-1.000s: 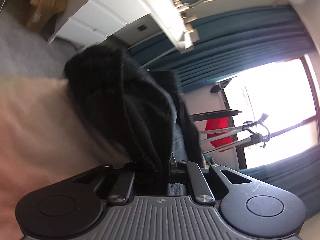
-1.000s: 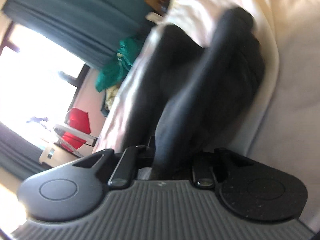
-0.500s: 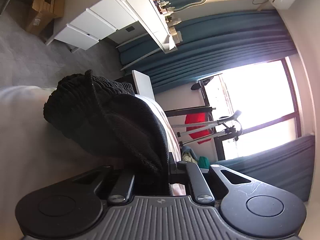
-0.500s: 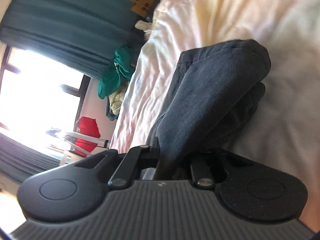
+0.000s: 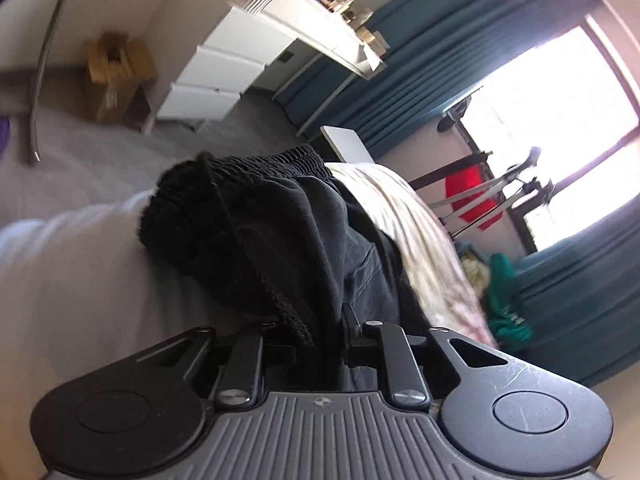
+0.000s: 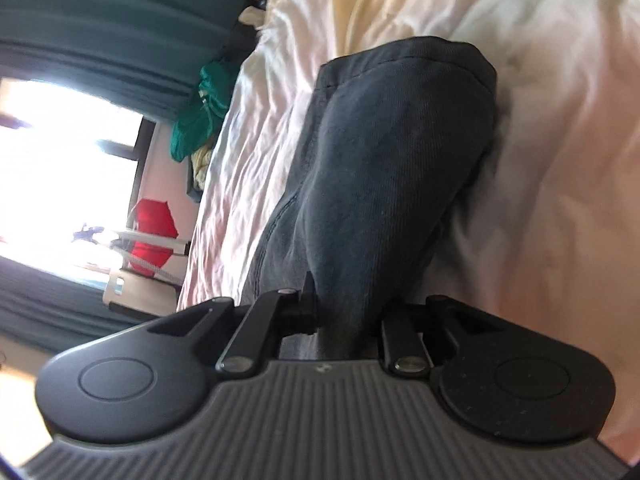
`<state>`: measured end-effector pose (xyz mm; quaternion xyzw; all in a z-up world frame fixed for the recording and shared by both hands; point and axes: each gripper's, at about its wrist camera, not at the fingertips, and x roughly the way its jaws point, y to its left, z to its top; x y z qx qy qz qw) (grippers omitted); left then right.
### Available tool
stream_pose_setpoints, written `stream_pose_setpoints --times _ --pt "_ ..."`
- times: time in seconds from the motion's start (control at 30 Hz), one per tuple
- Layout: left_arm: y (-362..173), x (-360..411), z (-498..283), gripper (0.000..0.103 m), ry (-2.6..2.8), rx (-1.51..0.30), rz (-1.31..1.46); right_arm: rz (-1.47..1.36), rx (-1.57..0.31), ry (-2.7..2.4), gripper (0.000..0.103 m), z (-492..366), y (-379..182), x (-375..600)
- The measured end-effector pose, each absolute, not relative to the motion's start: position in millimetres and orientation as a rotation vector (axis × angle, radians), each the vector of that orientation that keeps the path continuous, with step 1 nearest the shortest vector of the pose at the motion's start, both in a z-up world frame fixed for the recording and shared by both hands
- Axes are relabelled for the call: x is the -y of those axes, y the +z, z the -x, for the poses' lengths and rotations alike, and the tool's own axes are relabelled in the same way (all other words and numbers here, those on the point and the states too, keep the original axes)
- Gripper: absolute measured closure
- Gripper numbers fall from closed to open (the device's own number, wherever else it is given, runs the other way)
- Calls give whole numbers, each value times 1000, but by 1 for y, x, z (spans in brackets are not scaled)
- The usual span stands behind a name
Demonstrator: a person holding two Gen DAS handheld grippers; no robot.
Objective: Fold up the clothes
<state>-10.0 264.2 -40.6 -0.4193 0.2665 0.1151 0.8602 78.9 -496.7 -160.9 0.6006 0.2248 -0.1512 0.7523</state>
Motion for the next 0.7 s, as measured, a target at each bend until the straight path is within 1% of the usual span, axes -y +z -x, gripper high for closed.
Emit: stream_pose_setpoints --times 0.1,0.17,0.23,0.27,0.3,0.33,0.37,0.4,0.6,0.7 --pt "-33 -242 35 67 326 -560 735 -1309 -487 -331 86 -77 -161 495" --pt "-24 -226 49 61 362 -534 670 -1319 -481 -322 84 -75 -164 498" --pt "-12 -210 63 53 372 -481 608 -1353 -471 -319 80 -69 -168 501" --pt "-6 -202 63 45 374 -452 567 -1376 -458 -319 77 -67 -171 503" --pt "0 -193 67 40 382 -428 527 -1399 -445 -318 74 -65 -174 505" --pt "2 -186 66 40 369 -420 496 -1422 -432 -318 72 -63 -176 508" --pt "4 -179 64 40 353 -414 466 -1445 -419 -317 64 -61 -179 510" --pt "6 -173 62 40 338 -407 435 -1467 -406 -317 58 -59 -182 512" --pt "-1 -138 46 40 236 -472 381 -1598 -321 -315 58 -46 -198 525" --pt "-9 -130 38 41 221 -500 357 -1623 -248 -333 58 -38 -202 533"
